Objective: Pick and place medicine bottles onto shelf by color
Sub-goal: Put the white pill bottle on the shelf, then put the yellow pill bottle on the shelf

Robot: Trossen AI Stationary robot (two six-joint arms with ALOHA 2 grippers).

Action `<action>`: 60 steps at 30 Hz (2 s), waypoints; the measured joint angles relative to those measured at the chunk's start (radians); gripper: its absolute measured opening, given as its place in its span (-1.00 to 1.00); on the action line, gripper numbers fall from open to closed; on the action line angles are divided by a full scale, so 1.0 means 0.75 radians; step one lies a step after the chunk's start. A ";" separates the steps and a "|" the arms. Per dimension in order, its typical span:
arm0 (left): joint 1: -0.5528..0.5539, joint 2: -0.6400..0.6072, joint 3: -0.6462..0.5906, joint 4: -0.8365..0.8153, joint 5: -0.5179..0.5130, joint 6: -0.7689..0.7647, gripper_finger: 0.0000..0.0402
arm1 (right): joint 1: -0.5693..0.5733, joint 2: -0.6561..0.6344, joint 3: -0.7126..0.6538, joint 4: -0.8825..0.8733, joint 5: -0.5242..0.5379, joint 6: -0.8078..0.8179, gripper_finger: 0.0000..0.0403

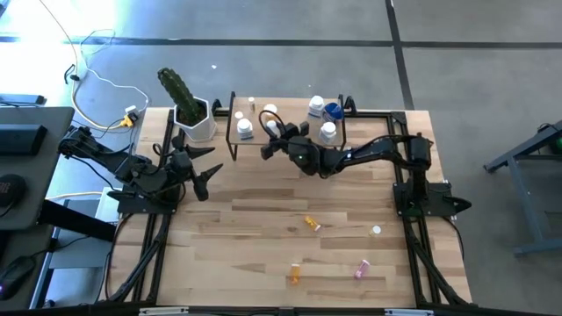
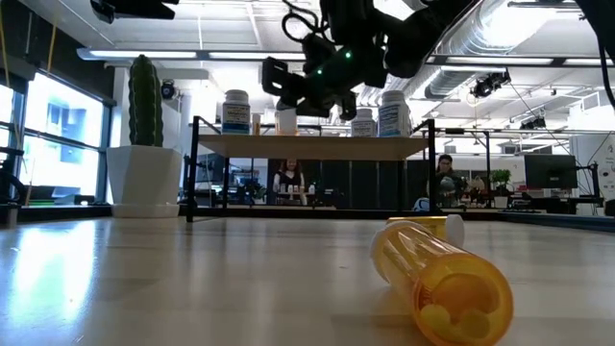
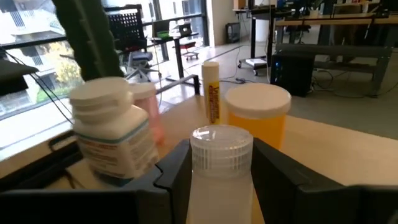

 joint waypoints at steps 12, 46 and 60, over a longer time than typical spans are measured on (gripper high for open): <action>0.000 0.000 0.000 0.000 -0.001 0.012 0.23 | -0.065 -0.002 0.001 -0.051 -0.133 0.139 -0.36; 0.000 0.000 0.000 -0.004 0.000 0.012 0.23 | -0.017 -0.119 -0.001 -0.102 -0.145 0.164 0.09; 0.000 0.000 0.000 -0.014 0.111 0.105 0.23 | 0.113 -0.429 -0.001 -0.523 -0.146 0.249 0.09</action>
